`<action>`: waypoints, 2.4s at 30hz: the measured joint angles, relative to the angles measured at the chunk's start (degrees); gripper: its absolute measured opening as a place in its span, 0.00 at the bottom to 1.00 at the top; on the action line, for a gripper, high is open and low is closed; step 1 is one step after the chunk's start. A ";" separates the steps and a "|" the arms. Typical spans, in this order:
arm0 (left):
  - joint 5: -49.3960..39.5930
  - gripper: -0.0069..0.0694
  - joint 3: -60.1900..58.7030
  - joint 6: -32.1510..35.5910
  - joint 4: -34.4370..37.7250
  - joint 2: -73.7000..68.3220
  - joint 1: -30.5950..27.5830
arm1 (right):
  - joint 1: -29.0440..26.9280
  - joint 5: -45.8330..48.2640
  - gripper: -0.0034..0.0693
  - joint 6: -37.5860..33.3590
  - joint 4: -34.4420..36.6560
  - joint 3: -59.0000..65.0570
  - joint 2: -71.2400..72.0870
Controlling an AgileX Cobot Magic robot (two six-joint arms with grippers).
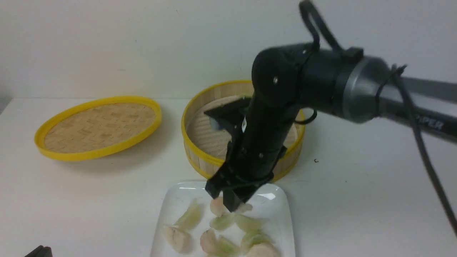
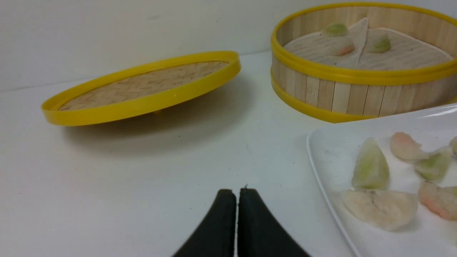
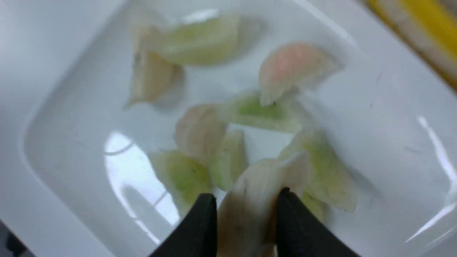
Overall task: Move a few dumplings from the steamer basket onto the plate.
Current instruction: Use the right arm to put the dumpling into the plate, then use the right arm to grab a dumpling from inside the steamer
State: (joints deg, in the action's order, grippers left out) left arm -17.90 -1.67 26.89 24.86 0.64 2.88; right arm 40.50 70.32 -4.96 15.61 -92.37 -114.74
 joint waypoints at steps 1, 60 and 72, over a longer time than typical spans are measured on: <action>0.00 0.08 0.00 0.00 0.00 0.00 0.00 | -0.07 -0.62 0.32 0.00 -0.45 0.25 -0.76; 0.00 0.08 0.00 0.05 0.00 0.00 0.00 | -12.91 1.21 0.24 4.50 -15.10 -40.38 -20.79; 0.00 0.08 0.00 0.11 0.00 0.00 0.00 | -12.91 0.64 0.60 6.47 -20.77 -37.75 -27.27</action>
State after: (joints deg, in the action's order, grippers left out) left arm -17.90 -1.67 26.99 24.86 0.64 2.88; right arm 27.58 70.96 1.51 -5.16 -130.12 -142.00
